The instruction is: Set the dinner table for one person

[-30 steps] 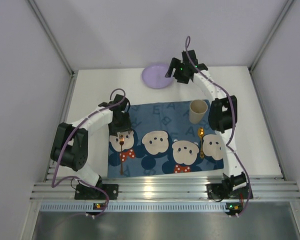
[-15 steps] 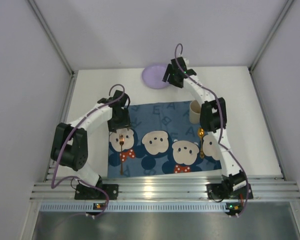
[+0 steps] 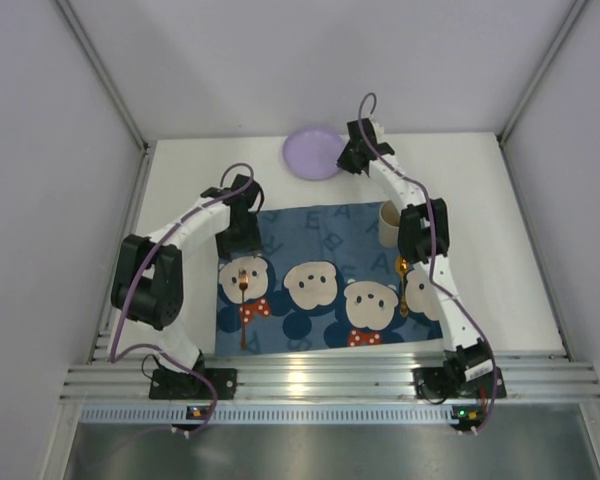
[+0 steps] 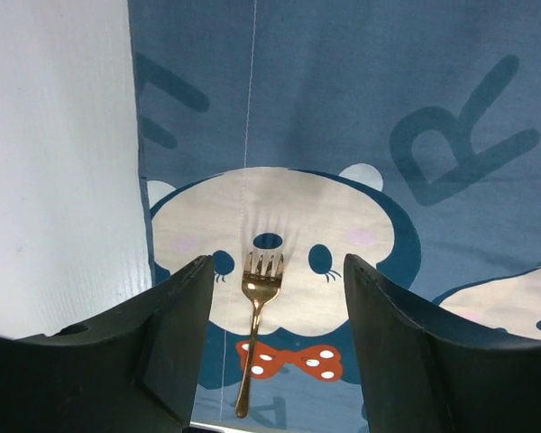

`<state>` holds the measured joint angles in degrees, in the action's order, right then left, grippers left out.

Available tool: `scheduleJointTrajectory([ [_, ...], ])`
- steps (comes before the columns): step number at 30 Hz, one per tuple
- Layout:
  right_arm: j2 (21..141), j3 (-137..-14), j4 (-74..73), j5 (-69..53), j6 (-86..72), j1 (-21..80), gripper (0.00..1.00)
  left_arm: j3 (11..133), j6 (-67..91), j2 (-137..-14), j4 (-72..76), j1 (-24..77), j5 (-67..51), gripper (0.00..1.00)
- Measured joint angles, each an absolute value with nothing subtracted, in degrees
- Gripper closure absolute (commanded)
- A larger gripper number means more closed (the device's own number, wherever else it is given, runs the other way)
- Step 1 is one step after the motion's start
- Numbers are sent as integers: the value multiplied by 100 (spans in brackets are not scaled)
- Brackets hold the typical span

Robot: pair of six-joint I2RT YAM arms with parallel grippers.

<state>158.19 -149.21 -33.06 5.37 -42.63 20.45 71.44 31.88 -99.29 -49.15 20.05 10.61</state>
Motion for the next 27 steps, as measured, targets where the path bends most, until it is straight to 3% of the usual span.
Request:
scheduleJointTrajectory([
  [2, 15871, -14934, -3238, 434, -4434, 1977, 100, 7212, 3194, -9950, -4976, 2005, 1103, 35],
  [16, 15570, -14427, -2969, 163, -4515, 1619, 100, 7743, 3288, -10361, -5159, 2005, 1092, 34],
  [27, 13353, -13277, -3205, 78, -4436, 1538, 100, 8189, 2978, -10390, -5068, 2003, 1096, 31],
])
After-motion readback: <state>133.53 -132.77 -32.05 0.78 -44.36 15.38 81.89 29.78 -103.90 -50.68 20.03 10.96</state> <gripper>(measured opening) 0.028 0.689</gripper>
